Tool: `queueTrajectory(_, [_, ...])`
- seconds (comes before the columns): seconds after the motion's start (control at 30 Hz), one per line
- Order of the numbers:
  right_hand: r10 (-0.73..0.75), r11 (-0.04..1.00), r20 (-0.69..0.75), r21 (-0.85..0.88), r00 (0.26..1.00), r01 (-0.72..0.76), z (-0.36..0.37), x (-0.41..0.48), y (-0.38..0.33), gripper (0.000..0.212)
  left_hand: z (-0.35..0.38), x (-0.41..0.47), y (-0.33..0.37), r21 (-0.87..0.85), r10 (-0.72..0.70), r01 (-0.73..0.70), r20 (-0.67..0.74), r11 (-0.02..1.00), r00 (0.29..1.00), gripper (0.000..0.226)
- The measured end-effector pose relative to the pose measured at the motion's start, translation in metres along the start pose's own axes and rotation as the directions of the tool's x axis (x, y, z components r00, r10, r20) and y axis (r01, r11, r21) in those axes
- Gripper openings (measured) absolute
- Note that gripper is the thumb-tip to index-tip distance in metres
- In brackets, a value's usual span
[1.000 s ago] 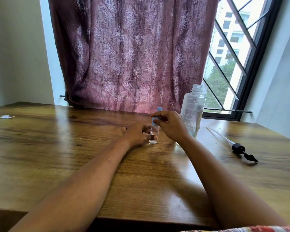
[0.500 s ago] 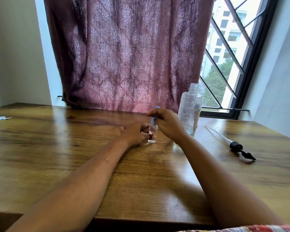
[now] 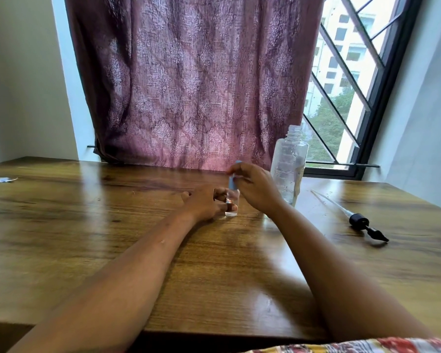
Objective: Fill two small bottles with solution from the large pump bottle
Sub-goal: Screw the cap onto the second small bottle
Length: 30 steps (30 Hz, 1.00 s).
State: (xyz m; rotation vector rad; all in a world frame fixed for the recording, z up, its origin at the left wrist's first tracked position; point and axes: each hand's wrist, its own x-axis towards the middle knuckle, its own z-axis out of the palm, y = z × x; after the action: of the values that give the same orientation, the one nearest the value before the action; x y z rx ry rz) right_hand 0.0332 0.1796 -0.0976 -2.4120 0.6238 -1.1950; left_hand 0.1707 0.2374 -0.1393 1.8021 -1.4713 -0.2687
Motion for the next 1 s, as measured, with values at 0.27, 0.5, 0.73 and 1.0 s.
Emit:
queueTrajectory(0.27, [0.014, 0.996, -0.055, -0.091, 0.998, -0.019, -0.002, 0.003, 0.010, 0.018, 0.000, -0.001, 0.003, -0.076, 0.029, -0.028, 0.014, 0.997, 0.999, 0.036])
queueTrajectory(0.5, [0.083, 0.989, -0.129, -0.111, 0.988, -0.097, 0.002, 0.002, 0.015, 0.040, 0.003, -0.010, 0.009, -0.001, 0.041, -0.041, 0.059, 0.999, 0.997, 0.041])
queueTrajectory(0.73, [0.168, 0.972, -0.148, -0.141, 0.975, -0.189, -0.001, 0.003, 0.017, 0.046, 0.011, -0.009, 0.012, -0.037, 0.030, -0.028, 0.036, 0.999, 0.999, 0.048])
queueTrajectory(1.0, [0.221, 0.954, 0.022, 0.202, 0.975, -0.221, -0.007, 0.008, 0.007, 0.011, 0.008, -0.008, 0.014, -0.270, 0.056, -0.041, 0.049, 0.962, 0.997, 0.037])
